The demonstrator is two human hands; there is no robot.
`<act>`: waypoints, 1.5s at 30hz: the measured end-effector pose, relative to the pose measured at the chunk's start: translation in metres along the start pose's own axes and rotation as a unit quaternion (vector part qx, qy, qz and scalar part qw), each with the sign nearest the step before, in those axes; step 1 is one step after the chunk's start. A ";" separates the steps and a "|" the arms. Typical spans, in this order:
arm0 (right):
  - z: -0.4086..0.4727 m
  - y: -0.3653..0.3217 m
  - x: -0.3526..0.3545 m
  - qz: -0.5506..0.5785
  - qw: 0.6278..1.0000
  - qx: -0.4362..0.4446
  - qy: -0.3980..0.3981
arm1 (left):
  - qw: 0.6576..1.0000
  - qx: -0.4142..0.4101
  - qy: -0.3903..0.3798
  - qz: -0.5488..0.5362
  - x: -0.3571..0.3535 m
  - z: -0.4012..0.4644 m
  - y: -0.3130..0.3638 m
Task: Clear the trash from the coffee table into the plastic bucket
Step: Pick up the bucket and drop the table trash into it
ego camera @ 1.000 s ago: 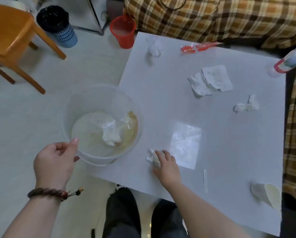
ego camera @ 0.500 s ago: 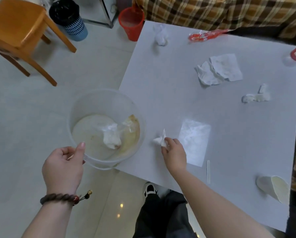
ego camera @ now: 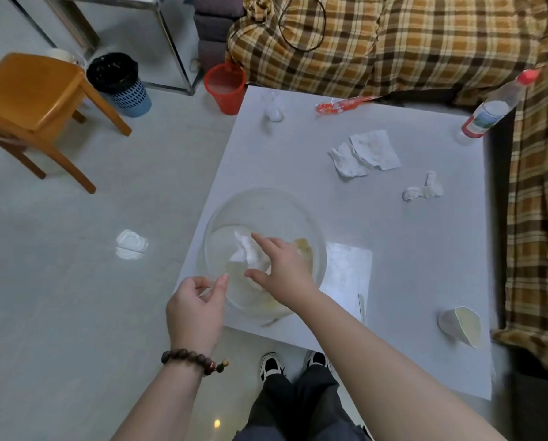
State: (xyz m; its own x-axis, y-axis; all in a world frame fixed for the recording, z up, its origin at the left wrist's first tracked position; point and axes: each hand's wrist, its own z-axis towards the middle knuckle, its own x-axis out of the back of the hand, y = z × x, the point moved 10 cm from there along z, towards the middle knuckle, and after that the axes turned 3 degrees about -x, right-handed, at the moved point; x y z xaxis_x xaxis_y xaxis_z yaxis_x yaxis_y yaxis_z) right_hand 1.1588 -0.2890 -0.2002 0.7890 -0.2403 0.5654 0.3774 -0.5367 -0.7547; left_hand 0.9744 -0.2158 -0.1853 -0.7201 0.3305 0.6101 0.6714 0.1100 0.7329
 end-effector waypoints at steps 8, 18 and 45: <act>-0.062 0.080 0.058 0.051 0.980 -0.075 0.179 | 1.000 -0.002 -0.018 0.013 -0.011 -0.002 -0.001; -0.101 0.298 0.018 0.014 0.928 -0.347 0.136 | 0.999 0.007 -0.005 -0.031 -0.040 0.007 -0.011; -0.061 0.070 0.102 0.149 0.963 -0.045 0.221 | 0.998 -0.006 -0.051 -0.032 -0.075 -0.043 0.029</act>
State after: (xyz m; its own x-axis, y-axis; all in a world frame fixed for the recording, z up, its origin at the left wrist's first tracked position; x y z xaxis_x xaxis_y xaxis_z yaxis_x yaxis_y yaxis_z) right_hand 1.2361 -0.4006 -0.1755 0.5654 -0.7039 0.4300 0.1073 -0.4542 -0.8844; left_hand 1.0400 -0.2777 -0.1969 -0.7395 0.4178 0.5279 0.6217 0.1230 0.7736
